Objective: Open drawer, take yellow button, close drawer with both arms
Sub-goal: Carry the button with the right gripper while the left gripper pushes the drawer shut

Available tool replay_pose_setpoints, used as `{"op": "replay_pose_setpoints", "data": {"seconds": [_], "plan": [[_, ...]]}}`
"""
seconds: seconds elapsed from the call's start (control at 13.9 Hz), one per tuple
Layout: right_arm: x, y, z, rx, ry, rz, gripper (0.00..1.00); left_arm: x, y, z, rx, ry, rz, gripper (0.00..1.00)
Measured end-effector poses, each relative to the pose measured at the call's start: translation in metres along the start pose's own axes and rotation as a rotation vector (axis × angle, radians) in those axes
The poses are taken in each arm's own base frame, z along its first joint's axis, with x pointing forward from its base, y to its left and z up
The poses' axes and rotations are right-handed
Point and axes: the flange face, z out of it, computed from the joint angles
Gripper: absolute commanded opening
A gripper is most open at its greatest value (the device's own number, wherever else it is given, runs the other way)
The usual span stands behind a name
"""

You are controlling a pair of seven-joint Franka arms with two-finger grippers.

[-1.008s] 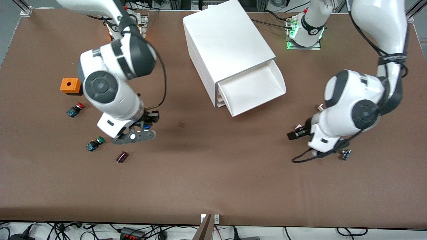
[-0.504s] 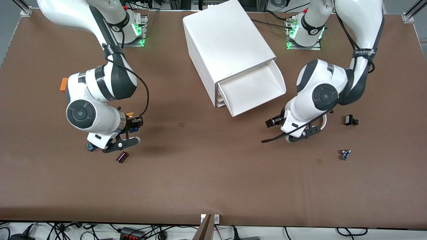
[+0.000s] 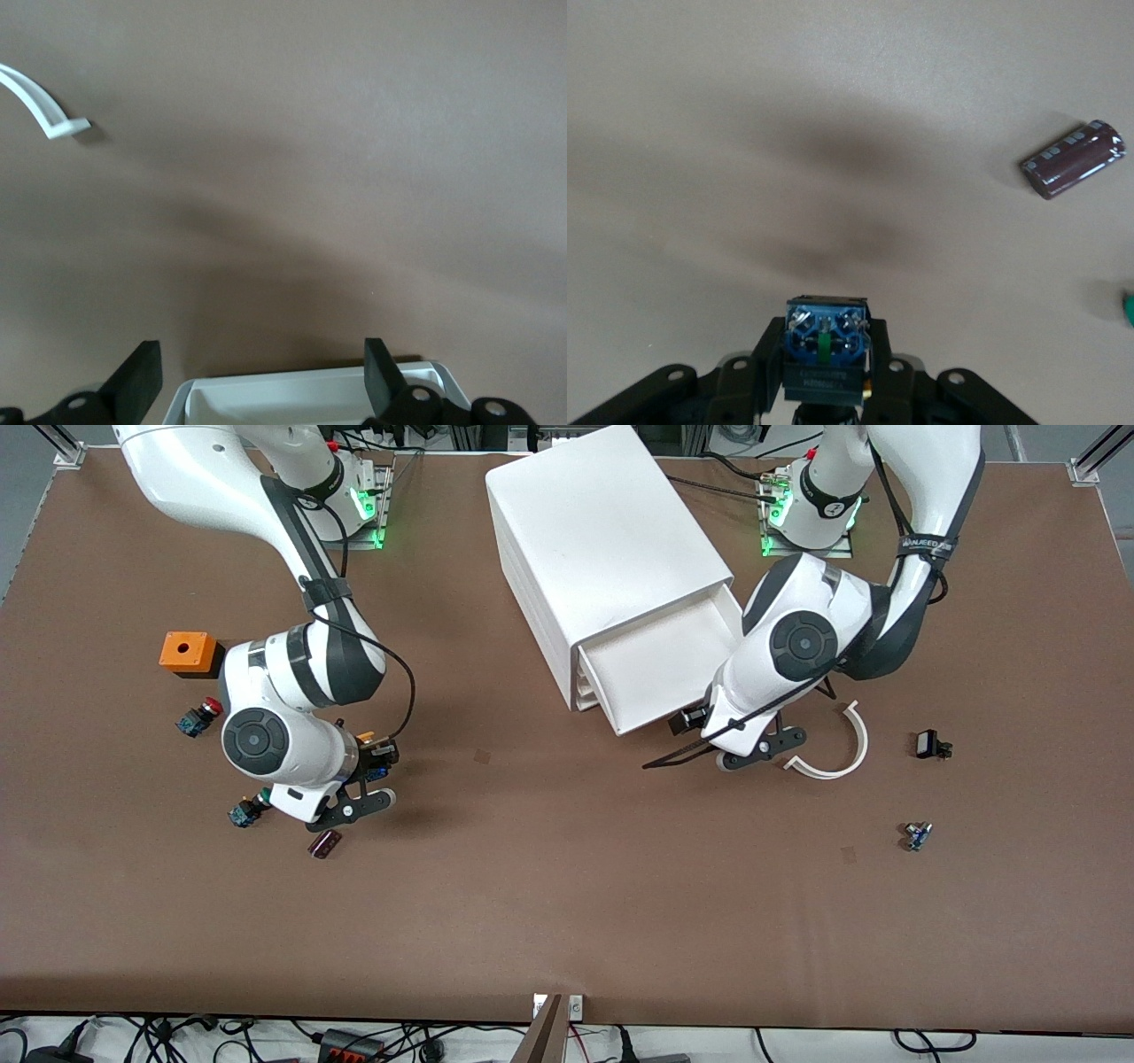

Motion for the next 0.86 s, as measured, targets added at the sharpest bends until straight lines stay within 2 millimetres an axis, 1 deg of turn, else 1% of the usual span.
{"op": "replay_pose_setpoints", "data": {"seconds": [0.22, 0.58, 0.86], "plan": [[0.005, 0.004, 0.014, -0.001, 0.009, 0.001, 0.0, -0.016, 0.007, 0.007, 0.001, -0.006, 0.015, 1.0], [0.01, 0.019, 0.046, 0.001, 0.0, 0.016, 0.0, -0.046, 0.014, 0.015, 0.019, -0.023, 0.055, 1.0], [0.017, 0.021, 0.068, -0.002, 0.024, 0.017, 0.0, -0.059, 0.018, 0.017, 0.024, -0.028, 0.073, 1.0]]}}
